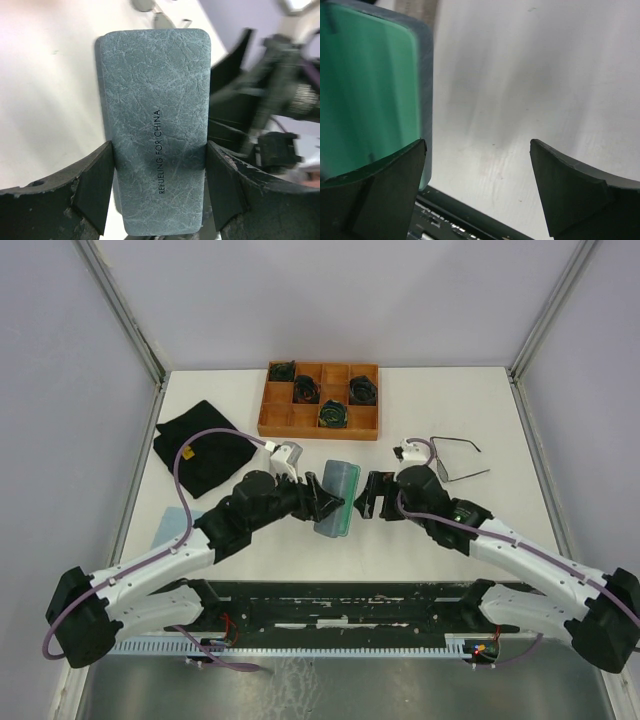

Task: Organize the sunglasses
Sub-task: Open the sunglasses case, then place the sunglasses case at the center of the board.

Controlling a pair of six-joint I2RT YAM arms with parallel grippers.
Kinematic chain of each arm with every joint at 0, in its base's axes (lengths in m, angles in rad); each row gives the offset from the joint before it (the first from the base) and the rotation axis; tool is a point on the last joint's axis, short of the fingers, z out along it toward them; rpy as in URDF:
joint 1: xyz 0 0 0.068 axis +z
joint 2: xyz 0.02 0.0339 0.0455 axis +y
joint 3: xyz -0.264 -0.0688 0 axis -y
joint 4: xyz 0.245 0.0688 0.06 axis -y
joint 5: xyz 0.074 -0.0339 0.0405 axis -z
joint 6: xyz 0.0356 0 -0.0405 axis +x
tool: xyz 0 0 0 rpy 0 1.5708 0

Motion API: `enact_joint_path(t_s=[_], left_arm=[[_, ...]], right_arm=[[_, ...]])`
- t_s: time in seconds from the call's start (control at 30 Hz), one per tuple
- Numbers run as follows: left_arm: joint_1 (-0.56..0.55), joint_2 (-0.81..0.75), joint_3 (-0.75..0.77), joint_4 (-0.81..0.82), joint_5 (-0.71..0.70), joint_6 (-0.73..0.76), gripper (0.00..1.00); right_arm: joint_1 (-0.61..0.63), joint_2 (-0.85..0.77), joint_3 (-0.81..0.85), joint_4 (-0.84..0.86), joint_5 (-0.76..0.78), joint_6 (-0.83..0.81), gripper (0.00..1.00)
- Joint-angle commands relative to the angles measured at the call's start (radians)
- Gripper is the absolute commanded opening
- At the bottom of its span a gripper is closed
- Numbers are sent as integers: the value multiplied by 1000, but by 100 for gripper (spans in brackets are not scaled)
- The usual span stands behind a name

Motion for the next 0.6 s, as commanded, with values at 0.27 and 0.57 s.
enact_joint_path(t_s=[0.27, 0.57], left_arm=[[-21, -61, 55, 88, 60, 6, 3], [17, 31, 58, 65, 32, 46, 3]], right_arm=[[-7, -8, 18, -94, 185, -13, 93], [-7, -261, 37, -333, 289, -124, 93]])
